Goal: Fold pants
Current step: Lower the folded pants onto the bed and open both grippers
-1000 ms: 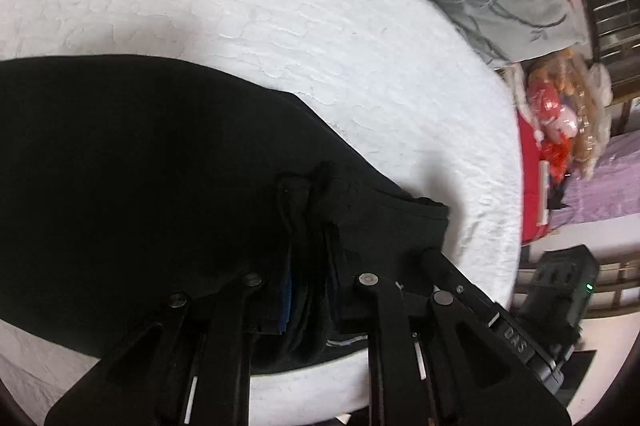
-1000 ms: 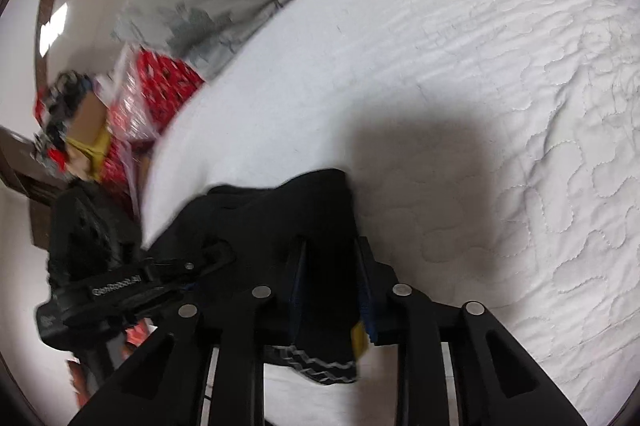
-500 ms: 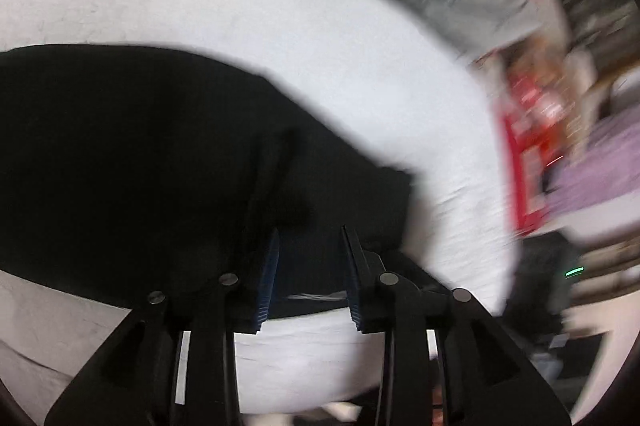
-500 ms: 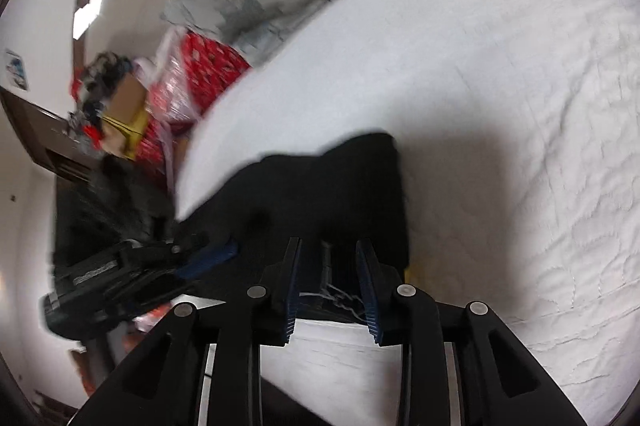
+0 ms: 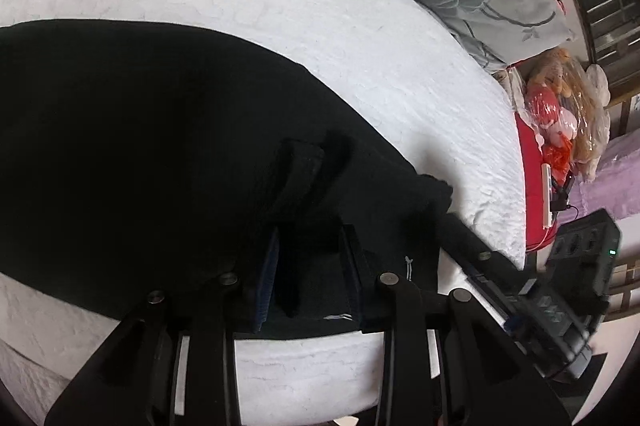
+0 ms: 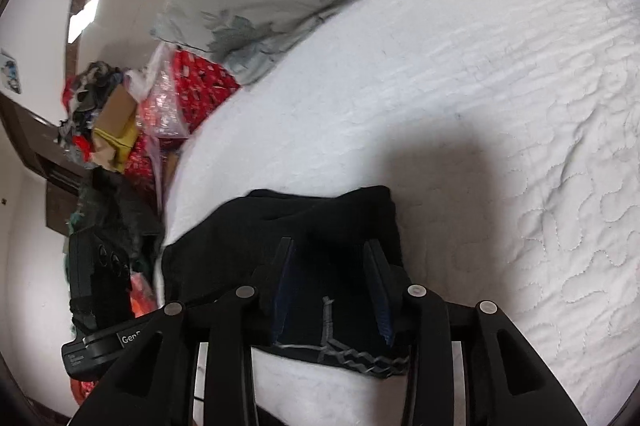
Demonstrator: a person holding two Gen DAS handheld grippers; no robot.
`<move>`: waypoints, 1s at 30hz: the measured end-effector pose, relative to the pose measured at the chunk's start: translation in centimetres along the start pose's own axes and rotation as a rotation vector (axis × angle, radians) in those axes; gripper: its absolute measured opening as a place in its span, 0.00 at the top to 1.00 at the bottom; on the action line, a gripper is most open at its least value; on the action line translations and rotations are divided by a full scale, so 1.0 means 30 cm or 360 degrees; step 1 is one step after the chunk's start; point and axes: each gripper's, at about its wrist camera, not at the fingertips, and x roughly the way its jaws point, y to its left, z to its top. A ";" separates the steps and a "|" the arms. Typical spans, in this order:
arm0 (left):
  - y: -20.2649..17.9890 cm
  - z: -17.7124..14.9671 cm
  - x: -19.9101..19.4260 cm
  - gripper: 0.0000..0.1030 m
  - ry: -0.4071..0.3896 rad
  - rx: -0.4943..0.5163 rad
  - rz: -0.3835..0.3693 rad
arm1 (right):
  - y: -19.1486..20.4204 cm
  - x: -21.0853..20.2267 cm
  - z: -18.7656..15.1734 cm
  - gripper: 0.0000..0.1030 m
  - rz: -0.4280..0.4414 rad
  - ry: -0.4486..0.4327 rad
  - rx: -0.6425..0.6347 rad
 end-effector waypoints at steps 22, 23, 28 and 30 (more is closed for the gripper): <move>0.173 -0.117 -0.273 0.72 -0.0189 0.0032 0.0211 | 0.193 -0.079 -0.141 0.45 -0.0153 -0.0043 -0.0144; 0.183 -0.118 -0.284 0.72 -0.0199 0.0034 0.0224 | 0.216 -0.071 -0.154 0.44 -0.0158 -0.0034 -0.0166; 0.289 -0.134 -0.359 0.55 -0.0224 -0.0009 0.0333 | 0.342 -0.019 -0.216 0.32 -0.0215 0.0013 -0.0301; 0.341 -0.122 -0.399 0.50 -0.0237 -0.0022 0.0424 | 0.397 0.003 -0.244 0.29 -0.0256 0.0030 -0.0377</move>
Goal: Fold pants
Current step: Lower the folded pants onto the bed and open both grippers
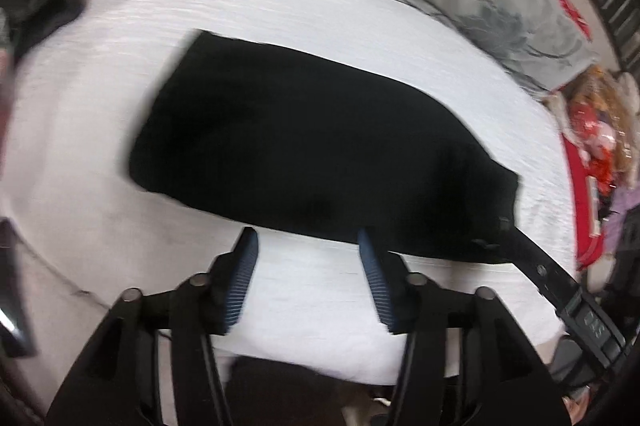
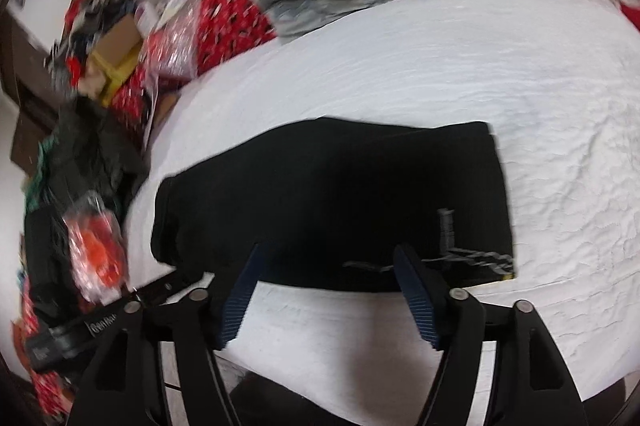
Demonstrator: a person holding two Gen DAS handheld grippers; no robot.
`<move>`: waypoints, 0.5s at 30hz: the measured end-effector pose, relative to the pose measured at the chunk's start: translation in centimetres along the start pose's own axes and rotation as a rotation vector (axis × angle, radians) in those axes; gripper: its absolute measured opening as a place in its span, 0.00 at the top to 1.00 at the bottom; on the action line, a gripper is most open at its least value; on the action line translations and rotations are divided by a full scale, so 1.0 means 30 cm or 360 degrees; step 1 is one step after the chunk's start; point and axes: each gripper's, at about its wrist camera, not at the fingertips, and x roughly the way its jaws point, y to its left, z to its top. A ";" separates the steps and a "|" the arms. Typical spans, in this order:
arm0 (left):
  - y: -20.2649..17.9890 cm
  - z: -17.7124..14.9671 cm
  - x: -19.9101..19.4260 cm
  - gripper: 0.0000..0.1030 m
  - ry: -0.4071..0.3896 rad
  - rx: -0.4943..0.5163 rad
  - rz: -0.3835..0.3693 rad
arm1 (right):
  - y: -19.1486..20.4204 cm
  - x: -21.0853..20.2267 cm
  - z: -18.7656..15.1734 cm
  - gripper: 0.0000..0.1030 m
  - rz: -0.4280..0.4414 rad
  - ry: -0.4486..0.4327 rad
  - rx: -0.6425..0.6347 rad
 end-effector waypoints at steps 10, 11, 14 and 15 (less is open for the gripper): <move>0.322 0.109 -0.109 0.50 -0.0016 -0.0200 0.0047 | 0.279 0.068 -0.081 0.20 -0.0166 0.0025 -0.0461; 0.341 0.115 -0.116 0.50 -0.0007 -0.0214 0.0035 | 0.297 0.074 -0.084 0.19 -0.0169 0.0023 -0.0489; 0.356 0.129 -0.123 0.50 0.0015 -0.0216 0.0047 | 0.343 0.081 -0.096 0.17 -0.0173 0.0010 -0.0553; 0.357 0.136 -0.123 0.50 0.0026 -0.0204 0.0064 | 0.355 0.085 -0.101 0.16 -0.0177 0.0004 -0.0570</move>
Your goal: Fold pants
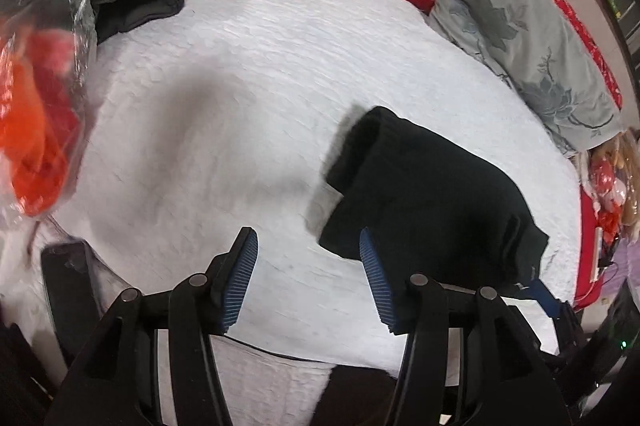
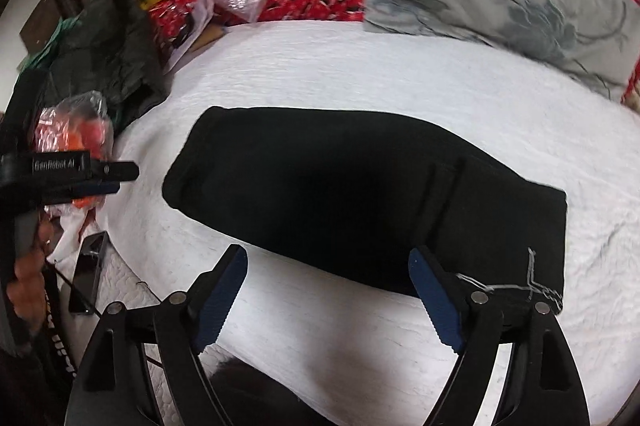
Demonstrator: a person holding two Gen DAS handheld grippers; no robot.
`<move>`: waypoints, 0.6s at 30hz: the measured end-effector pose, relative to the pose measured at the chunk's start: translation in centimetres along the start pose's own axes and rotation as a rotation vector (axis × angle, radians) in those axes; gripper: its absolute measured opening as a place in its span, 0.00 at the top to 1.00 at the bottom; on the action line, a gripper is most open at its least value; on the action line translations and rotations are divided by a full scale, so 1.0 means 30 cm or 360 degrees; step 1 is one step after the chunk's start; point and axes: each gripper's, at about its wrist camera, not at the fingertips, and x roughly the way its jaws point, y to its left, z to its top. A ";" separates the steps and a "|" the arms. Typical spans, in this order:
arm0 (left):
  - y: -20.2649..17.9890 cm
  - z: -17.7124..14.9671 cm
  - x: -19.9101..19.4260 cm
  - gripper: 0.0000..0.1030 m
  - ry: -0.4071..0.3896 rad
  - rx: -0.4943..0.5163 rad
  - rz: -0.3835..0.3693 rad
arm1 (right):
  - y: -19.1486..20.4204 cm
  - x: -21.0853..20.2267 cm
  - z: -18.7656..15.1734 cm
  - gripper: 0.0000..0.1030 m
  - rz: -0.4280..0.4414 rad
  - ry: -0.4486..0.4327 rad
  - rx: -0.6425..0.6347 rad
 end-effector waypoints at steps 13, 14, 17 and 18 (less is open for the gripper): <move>-0.024 0.201 0.153 0.50 0.0318 0.0069 -0.0058 | 0.234 0.117 0.032 0.15 0.0058 0.0015 -0.0283; -0.021 0.214 0.166 0.50 0.0348 0.0068 -0.0089 | 0.251 0.132 0.033 0.15 0.0063 0.0023 -0.0303; -0.021 0.255 0.216 0.50 0.0460 0.0079 -0.0200 | 0.302 0.179 0.032 0.15 0.0057 0.0033 -0.0367; -0.024 0.266 0.226 0.50 0.0484 0.0087 -0.0224 | 0.319 0.198 0.033 0.15 0.0059 0.0035 -0.0386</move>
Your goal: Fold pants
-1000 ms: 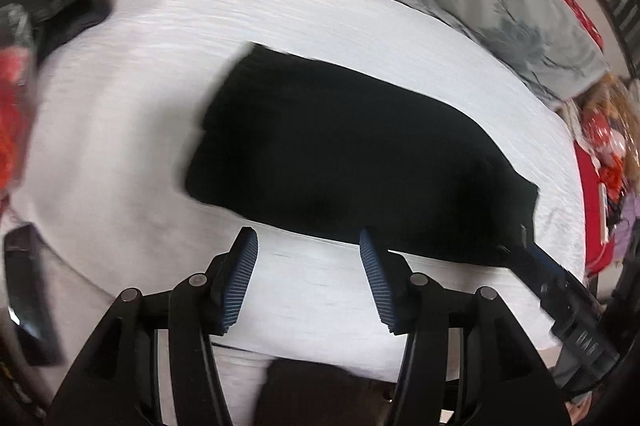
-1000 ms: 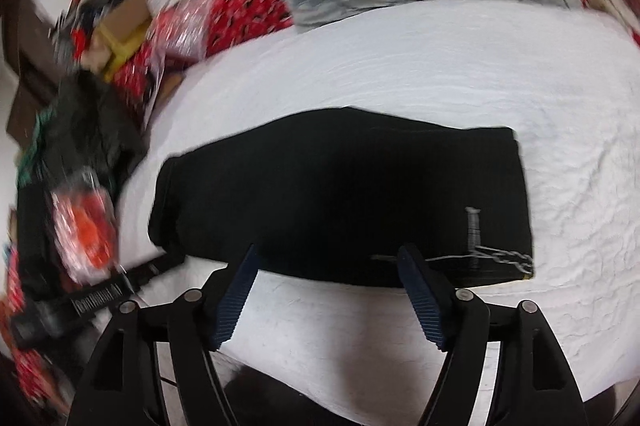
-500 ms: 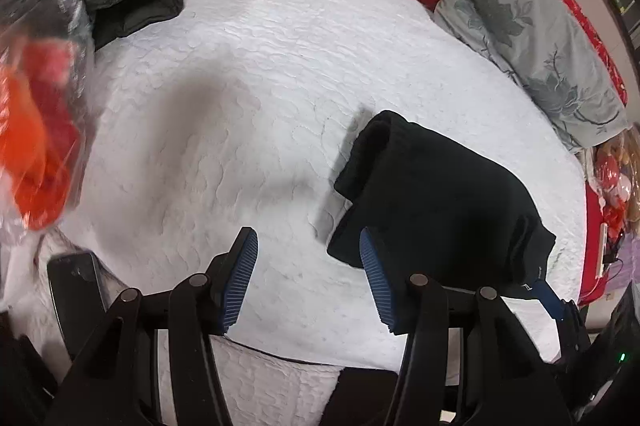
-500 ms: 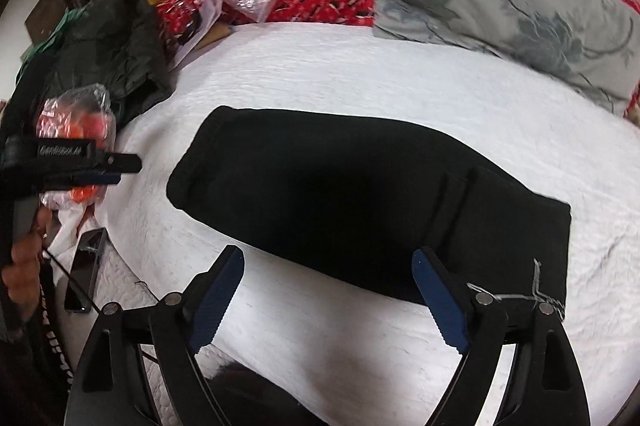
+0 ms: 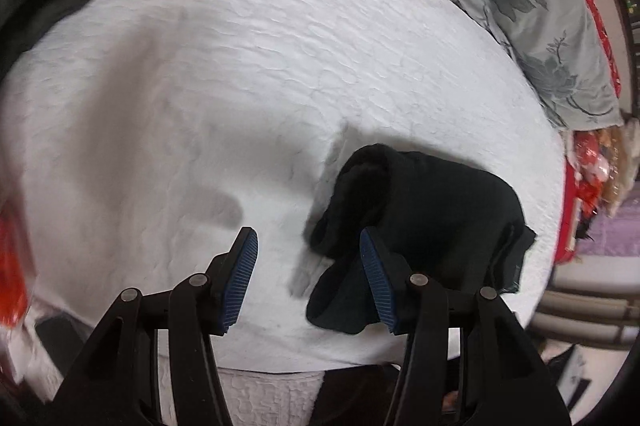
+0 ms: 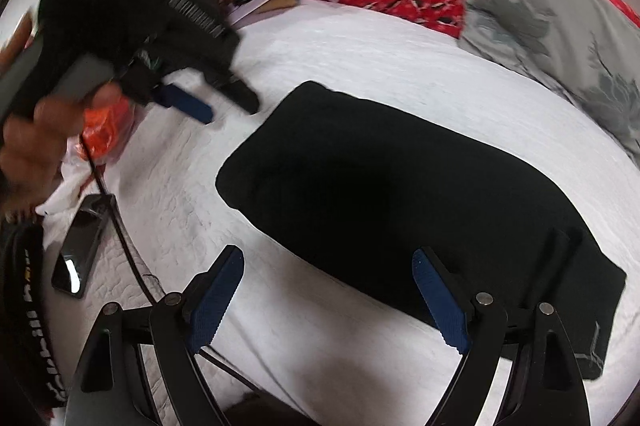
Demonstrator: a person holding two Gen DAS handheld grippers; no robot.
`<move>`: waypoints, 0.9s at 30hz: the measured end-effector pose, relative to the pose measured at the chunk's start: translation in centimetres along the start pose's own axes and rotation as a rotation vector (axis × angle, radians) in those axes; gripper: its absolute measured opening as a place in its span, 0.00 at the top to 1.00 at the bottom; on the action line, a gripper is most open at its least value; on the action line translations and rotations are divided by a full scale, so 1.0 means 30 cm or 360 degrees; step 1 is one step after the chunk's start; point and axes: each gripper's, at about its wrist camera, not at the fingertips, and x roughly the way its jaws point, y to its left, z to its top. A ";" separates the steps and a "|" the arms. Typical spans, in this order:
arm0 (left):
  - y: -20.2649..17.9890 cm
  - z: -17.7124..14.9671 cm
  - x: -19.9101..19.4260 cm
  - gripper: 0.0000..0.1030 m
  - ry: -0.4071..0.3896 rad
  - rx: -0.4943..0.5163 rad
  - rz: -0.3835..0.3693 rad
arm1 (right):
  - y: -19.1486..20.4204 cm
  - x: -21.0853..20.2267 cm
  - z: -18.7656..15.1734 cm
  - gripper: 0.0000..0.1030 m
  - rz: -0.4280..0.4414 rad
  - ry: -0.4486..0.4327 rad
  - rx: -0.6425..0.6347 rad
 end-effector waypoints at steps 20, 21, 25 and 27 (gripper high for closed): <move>-0.077 0.149 0.136 0.45 0.0302 0.0225 -0.0296 | 0.113 0.176 0.070 0.15 -0.0239 -0.0155 -0.0098; -0.070 0.154 0.140 0.45 0.0306 0.0209 -0.0325 | 0.111 0.180 0.074 0.16 -0.0242 -0.0161 -0.0101; -0.055 0.141 0.140 0.46 0.0300 0.0173 -0.0439 | 0.100 0.193 0.090 0.39 -0.0229 -0.0177 -0.0123; -0.061 0.128 0.138 0.58 0.0276 0.0169 -0.0425 | 0.081 0.189 0.102 0.51 -0.0201 -0.0190 -0.0120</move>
